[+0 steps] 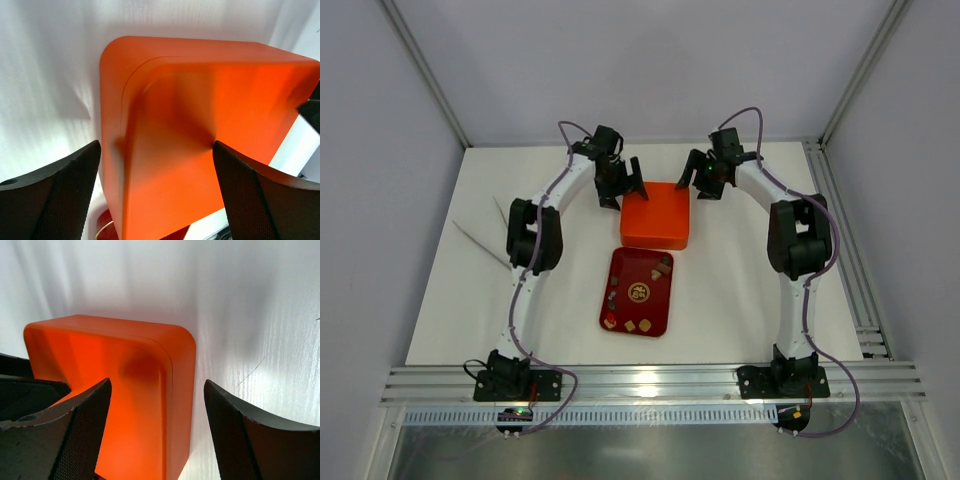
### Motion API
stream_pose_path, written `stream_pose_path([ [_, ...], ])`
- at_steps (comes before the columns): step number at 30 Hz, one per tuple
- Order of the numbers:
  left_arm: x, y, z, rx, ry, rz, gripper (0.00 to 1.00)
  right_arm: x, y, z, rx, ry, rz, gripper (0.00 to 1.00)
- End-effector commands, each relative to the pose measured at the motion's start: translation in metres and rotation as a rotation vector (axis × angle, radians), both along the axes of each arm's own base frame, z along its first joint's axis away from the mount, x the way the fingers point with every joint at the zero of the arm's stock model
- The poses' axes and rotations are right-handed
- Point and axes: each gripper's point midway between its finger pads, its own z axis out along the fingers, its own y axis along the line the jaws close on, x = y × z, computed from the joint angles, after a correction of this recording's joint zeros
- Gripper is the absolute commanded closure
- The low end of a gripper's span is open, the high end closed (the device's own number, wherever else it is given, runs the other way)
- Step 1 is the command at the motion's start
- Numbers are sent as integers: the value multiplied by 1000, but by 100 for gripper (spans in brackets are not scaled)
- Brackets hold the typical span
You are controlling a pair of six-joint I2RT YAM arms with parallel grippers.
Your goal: Pack the chocolate
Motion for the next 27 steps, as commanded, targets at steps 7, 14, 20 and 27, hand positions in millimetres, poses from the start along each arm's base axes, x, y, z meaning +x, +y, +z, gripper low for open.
stream_pose_path([
  [7,7,48,71,118,-207,37,9,12,-8,142,33,-328,-14,21],
  [14,-31,54,112,75,-268,7,8,-32,-19,181,58,-445,-26,19],
  [20,-89,73,140,54,-343,-19,7,-81,-38,196,45,-536,-47,17],
  [27,-149,99,161,65,-434,-46,7,-136,-66,194,-13,-586,-102,17],
])
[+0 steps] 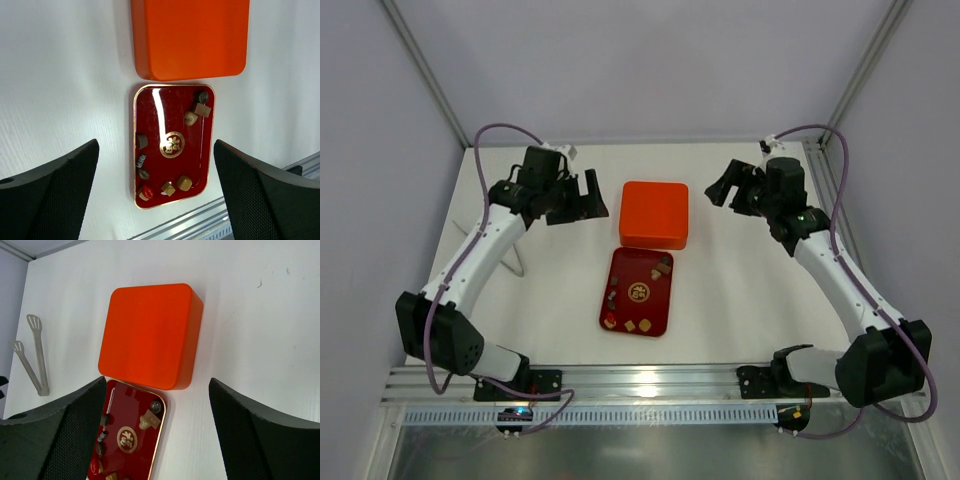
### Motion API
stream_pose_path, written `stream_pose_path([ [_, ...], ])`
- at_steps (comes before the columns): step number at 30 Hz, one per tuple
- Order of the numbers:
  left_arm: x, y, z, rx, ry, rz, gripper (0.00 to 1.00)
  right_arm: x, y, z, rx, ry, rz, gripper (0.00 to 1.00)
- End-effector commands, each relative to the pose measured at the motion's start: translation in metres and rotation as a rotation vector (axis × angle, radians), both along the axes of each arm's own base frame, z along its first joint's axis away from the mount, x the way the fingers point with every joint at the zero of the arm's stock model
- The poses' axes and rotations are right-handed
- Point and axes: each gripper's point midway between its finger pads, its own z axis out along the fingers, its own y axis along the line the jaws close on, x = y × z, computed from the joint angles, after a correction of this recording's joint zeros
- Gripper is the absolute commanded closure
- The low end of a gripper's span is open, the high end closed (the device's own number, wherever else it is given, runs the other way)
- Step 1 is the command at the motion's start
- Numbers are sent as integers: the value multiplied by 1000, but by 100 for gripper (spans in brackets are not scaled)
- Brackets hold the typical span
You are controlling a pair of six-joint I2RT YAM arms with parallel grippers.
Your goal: Pack the chocolate
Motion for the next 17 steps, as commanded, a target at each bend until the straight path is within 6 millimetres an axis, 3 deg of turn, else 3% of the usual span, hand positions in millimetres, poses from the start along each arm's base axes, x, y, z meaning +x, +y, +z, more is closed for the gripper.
stream_pose_path([
  [1,-14,8,22,2,-115,-29,6,-17,-18,18,-36,-99,-53,17],
  [3,-23,12,17,11,-113,-34,6,-32,-23,24,-36,-126,-61,16],
  [7,-37,21,21,19,-142,-20,6,-53,-37,18,-68,-130,-99,16],
  [17,-37,15,41,-31,-179,-26,6,-61,-40,24,-68,-152,-97,16],
])
